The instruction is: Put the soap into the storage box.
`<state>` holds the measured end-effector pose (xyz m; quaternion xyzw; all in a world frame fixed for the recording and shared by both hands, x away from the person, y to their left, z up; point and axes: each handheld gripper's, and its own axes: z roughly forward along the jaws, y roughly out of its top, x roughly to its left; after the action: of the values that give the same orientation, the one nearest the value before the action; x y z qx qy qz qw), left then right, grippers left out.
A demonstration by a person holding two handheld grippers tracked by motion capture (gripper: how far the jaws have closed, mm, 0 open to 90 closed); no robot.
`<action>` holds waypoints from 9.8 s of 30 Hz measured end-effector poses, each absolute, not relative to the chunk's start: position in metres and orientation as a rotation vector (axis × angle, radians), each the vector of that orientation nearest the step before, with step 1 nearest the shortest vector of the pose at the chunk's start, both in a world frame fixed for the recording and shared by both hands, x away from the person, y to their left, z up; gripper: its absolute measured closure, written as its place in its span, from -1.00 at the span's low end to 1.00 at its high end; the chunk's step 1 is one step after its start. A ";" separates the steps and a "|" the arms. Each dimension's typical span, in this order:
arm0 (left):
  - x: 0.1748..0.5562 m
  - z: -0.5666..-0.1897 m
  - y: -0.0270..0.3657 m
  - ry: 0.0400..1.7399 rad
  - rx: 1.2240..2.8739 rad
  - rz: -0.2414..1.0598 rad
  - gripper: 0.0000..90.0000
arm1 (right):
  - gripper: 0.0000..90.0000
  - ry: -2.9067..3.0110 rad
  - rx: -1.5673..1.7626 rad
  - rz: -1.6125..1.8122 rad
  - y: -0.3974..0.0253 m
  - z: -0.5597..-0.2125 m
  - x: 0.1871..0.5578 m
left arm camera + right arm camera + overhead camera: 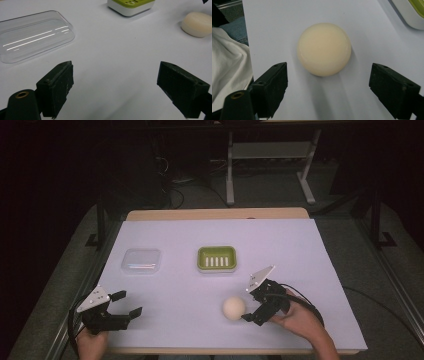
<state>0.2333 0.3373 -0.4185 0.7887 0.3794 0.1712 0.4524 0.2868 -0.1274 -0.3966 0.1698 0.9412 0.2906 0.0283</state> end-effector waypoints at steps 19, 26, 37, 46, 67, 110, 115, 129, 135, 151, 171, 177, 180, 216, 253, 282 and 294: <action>0.233 -0.419 0.335 0.953 1.950 0.436 -0.71 | -0.67 2.941 0.473 0.835 -0.106 -0.399 0.295; 0.233 -0.418 0.336 0.942 1.957 0.443 -0.71 | -0.68 2.954 0.472 0.812 -0.100 -0.402 0.297; 0.232 -0.417 0.334 0.942 1.950 0.445 -0.71 | -0.68 2.976 0.450 0.772 -0.091 -0.406 0.299; 0.232 -0.417 0.335 0.939 1.947 0.446 -0.71 | -0.68 2.994 0.454 0.758 -0.085 -0.409 0.300; 0.233 -0.418 0.334 0.939 1.958 0.437 -0.71 | -0.65 3.051 0.438 0.631 -0.072 -0.425 0.306; 0.233 -0.417 0.334 0.930 1.967 0.450 -0.71 | -0.51 3.035 0.397 0.628 -0.060 -0.400 0.321; 0.233 -0.417 0.333 0.936 1.959 0.450 -0.71 | -0.51 3.029 0.396 0.657 -0.059 -0.393 0.329; 0.233 -0.417 0.333 0.937 1.956 0.450 -0.71 | -0.51 3.020 0.387 0.669 -0.050 -0.378 0.349; 0.232 -0.417 0.333 0.942 1.949 0.448 -0.71 | -0.51 3.014 0.374 0.674 -0.046 -0.374 0.353; 0.232 -0.416 0.334 0.938 1.953 0.456 -0.71 | -0.50 3.022 0.404 0.661 -0.036 -0.360 0.384; 0.233 -0.417 0.334 0.936 1.964 0.463 -0.71 | -0.50 3.010 0.465 0.665 -0.026 -0.349 0.431; 0.233 -0.417 0.334 0.937 1.959 0.457 -0.71 | -0.51 2.997 0.536 0.707 -0.029 -0.355 0.446; 0.232 -0.417 0.333 0.932 1.961 0.459 -0.71 | -0.51 2.997 0.575 0.692 -0.029 -0.362 0.453; 0.233 -0.417 0.333 0.926 1.975 0.460 -0.71 | -0.51 2.986 0.710 0.581 -0.018 -0.393 0.473; 0.233 -0.417 0.334 0.928 1.974 0.463 -0.71 | -0.50 2.983 0.744 0.550 -0.019 -0.399 0.477; 0.234 -0.417 0.331 0.925 1.971 0.458 -0.71 | -0.39 2.949 0.734 0.597 -0.020 -0.388 0.475; 0.234 -0.417 0.330 0.924 1.972 0.454 -0.71 | -0.45 2.953 0.750 0.617 -0.031 -0.379 0.470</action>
<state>0.2336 0.3297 -0.4171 0.7949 0.3726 0.1832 0.4424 0.4700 -0.0311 -0.3790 0.2413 0.9498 0.1985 0.0164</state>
